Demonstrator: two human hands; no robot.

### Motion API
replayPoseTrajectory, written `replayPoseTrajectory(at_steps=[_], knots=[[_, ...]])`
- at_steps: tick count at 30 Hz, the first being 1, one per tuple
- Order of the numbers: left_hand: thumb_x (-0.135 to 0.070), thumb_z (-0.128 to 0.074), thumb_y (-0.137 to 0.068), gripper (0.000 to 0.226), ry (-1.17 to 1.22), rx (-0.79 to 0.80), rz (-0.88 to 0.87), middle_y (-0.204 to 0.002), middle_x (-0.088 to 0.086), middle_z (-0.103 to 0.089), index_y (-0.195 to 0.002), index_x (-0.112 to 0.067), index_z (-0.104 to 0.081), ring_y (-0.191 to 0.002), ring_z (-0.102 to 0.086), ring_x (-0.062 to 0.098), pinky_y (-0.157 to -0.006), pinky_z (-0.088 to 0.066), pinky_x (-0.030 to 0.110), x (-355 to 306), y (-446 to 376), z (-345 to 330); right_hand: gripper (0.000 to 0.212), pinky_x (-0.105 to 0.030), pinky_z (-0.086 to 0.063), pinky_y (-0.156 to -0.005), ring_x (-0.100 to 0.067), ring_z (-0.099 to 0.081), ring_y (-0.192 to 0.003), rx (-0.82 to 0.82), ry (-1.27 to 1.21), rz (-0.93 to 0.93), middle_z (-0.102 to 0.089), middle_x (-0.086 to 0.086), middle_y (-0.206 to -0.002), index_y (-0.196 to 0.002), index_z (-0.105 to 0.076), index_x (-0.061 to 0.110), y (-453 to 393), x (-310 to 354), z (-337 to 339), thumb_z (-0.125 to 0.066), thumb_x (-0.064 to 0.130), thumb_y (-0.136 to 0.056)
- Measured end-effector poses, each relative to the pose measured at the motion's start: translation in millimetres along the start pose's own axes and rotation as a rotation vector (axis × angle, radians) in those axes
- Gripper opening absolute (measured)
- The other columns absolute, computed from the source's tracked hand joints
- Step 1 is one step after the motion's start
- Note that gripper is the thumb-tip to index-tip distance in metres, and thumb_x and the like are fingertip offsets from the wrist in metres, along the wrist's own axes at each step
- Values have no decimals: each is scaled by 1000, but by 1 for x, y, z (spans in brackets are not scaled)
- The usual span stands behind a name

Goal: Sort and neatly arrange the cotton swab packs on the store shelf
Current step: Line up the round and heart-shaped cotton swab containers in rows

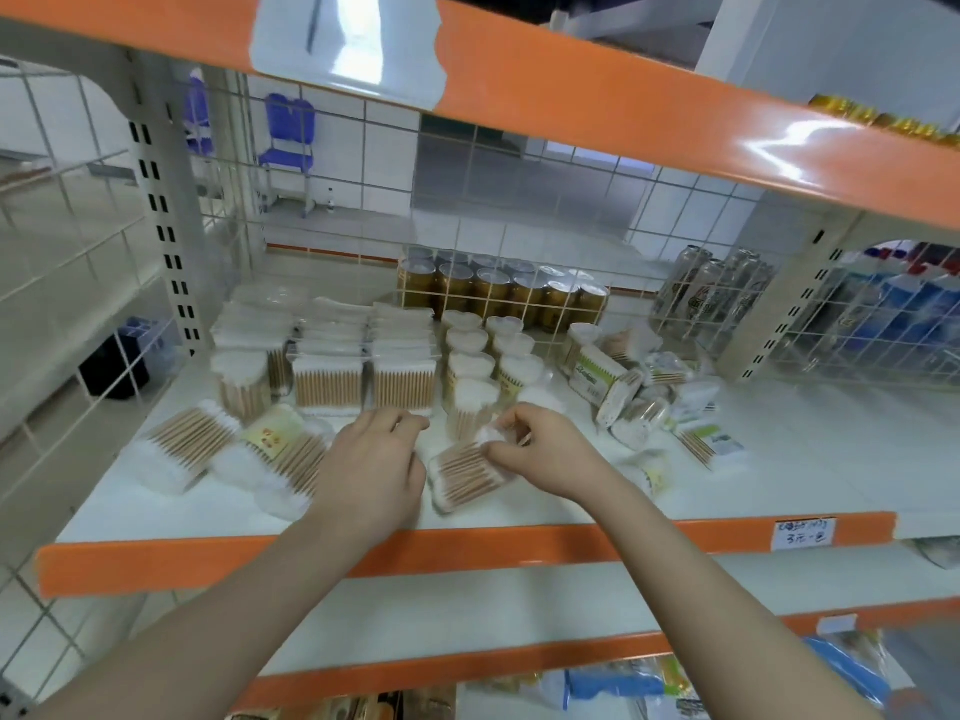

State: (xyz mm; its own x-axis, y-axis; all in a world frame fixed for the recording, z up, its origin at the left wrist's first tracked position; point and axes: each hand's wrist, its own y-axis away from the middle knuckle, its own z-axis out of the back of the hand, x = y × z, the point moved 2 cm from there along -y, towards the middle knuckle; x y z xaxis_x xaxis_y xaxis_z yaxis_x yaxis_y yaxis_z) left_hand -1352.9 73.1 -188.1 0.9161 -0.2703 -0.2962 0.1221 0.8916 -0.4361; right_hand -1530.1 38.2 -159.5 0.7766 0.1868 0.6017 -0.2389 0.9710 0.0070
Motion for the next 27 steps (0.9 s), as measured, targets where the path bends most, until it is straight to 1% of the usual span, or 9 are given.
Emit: replayPoseTrajectory(at_steps=[3,6,10,12,17,19,22,25,27], knots=[[1,-78,-54,36,7,-33,-23,-82,7,-67,-88,-8,-70,-73,-65,29,-61,-53,38,-16,-6,-7,23,-26,-42,-65,-15,-52,-78,-14,18,-14,-54,0,-88,-96,-58,12,-1,-13,19,-64,30,-83],[-14,-66,-68,17,16,-55,-20,-78,4,-66,-84,-11,-70,-70,-64,26,-59,-52,35,-34,-11,-12,21,-33,-49,-70,-17,-58,-76,-30,10,-28,-60,-1,-87,-93,-60,13,-5,-27,37,-62,32,-85],[-39,-40,-82,40,10,30,-2,-79,1,-66,-85,-14,-70,-72,-63,23,-61,-51,34,-53,-17,-22,24,-36,-52,-74,-21,-62,-76,-52,17,-49,-63,-1,-75,-90,-63,8,-11,-42,58,-57,31,-86],[-47,-39,-83,45,13,54,-13,-82,0,-66,-89,-15,-70,-75,-63,22,-63,-52,34,-63,-20,-27,22,-38,-54,-73,-21,-63,-70,-51,-15,-43,-61,1,-72,-89,-62,9,-14,-46,65,-55,30,-86],[-61,-42,-73,55,-47,49,-48,-86,-3,-66,-98,-18,-66,-76,-63,17,-62,-51,28,-86,-31,-40,19,-32,-53,-65,-13,-60,-56,-41,-47,-33,-60,4,-65,-88,-61,13,-20,-56,81,-52,30,-87],[-60,-58,-66,54,-68,45,-53,-86,-4,-66,-100,-18,-65,-76,-64,17,-63,-51,26,-92,-35,-46,18,-31,-53,-60,-13,-59,-53,-38,-78,-46,-58,3,-63,-83,-60,13,-23,-59,86,-52,29,-86],[-45,-82,-54,61,-55,60,-18,-89,1,-66,-104,-15,-64,-78,-64,22,-64,-51,31,-98,-41,-56,17,-29,-51,-57,-17,-59,-52,-34,-107,-43,-56,0,-63,-72,-53,15,-25,-61,92,-50,26,-85],[-36,-79,-64,58,-8,34,7,-100,6,-65,-114,-13,-60,-89,-61,28,-74,-48,35,-105,-46,-56,18,-35,-54,-64,-20,-61,-54,-24,-122,-35,-57,-2,-67,-73,-53,13,-28,-64,97,-49,24,-86],[-33,-73,-72,56,25,14,11,-109,7,-62,-122,-13,-56,-98,-58,28,-82,-45,35,-109,-49,-56,20,-34,-55,-62,-19,-59,-53,-6,-151,-45,-57,-3,-69,-79,-56,9,-29,-66,100,-49,25,-89]])
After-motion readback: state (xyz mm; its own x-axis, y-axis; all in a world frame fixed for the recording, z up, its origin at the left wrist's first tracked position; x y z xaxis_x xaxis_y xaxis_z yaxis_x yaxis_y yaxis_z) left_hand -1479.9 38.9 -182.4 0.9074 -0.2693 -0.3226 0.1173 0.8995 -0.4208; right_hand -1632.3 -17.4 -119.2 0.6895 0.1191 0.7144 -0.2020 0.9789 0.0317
